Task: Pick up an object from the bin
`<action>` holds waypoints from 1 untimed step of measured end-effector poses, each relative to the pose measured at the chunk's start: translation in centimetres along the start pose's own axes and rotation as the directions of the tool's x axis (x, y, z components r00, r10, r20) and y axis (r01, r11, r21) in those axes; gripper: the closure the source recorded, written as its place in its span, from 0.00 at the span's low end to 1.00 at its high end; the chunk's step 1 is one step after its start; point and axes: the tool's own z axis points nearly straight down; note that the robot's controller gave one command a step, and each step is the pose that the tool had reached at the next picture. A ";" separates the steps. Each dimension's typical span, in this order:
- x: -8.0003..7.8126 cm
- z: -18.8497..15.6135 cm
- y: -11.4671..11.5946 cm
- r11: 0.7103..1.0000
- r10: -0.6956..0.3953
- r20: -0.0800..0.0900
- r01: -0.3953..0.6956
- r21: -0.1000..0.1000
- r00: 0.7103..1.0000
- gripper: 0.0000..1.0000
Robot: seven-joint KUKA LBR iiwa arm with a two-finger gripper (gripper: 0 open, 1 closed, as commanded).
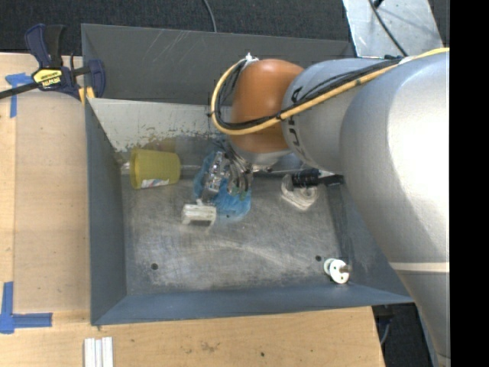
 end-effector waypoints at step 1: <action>-0.4 -4.1 -0.4 1.000 -0.001 -0.015 0.001 0.016 1.000 1.00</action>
Offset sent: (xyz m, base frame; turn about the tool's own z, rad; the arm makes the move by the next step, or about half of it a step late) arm 0.0012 -0.0033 0.0646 0.0262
